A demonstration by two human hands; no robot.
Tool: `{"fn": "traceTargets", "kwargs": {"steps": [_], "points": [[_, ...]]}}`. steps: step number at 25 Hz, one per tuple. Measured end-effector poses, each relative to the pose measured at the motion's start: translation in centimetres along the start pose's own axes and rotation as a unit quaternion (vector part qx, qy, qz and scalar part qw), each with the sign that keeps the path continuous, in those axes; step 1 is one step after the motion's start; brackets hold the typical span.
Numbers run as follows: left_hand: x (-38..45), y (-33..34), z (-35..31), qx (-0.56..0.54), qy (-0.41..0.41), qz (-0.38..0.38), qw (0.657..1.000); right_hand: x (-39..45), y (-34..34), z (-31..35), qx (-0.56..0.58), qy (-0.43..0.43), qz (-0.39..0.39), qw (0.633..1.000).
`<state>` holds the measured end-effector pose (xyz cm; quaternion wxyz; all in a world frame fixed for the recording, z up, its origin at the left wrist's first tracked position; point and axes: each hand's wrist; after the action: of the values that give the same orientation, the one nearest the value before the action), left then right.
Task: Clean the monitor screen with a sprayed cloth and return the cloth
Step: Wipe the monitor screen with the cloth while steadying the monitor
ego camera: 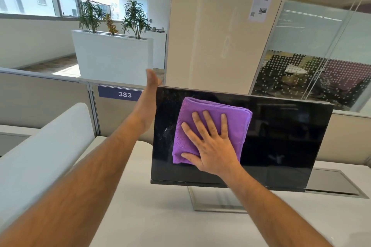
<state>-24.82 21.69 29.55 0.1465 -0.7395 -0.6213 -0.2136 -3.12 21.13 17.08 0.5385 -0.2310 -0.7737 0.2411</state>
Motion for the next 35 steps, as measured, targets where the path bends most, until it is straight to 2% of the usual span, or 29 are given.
{"fn": "traceTargets", "kwargs": {"steps": [3,8,10,12,17,19,23,26,29,35], "points": [[-0.4,-0.7,0.1,-0.073,-0.042,0.015,0.996,2.5,-1.0,-0.9,-0.007,0.047,-0.024,0.999],[-1.2,-0.9,0.3,-0.097,-0.037,0.028,0.994,5.3,-1.8,-0.9,-0.010,0.114,-0.035,0.993],[-1.3,-0.9,0.2,-0.100,-0.032,0.037,0.994,4.6,-1.5,-0.1,-0.004,0.085,-0.030,0.996],[-1.4,-0.9,0.1,-0.099,-0.033,0.038,0.994,3.1,-0.9,0.6,-0.002,0.020,-0.017,1.000],[-0.9,-1.1,1.1,-0.103,-0.058,0.007,0.993,1.0,-0.2,0.6,-0.023,-0.116,0.003,0.993],[-0.9,-1.2,1.3,-0.111,-0.054,0.008,0.992,1.8,-0.6,-0.1,-0.021,-0.115,-0.006,0.993],[-1.4,-1.1,0.6,-0.107,-0.028,0.032,0.993,5.0,-2.0,-0.7,-0.012,-0.011,-0.032,0.999],[-1.6,-1.1,0.5,-0.110,-0.024,0.046,0.993,6.8,-2.5,0.0,-0.010,0.014,-0.033,0.999],[-1.7,-1.2,0.6,-0.115,-0.027,0.040,0.992,7.4,-2.4,1.1,-0.007,0.002,-0.029,1.000],[-1.7,-1.7,0.8,-0.109,-0.033,0.031,0.993,4.8,-1.0,2.6,-0.011,-0.098,-0.006,0.995]]}}
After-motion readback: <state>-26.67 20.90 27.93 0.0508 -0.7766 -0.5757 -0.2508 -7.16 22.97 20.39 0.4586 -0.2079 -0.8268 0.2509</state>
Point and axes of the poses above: each hand's wrist, its own x-axis towards the middle knuckle, its own y-axis out of the palm, z = x × y, and after that the axes turned 13 degrees about y, right-handed
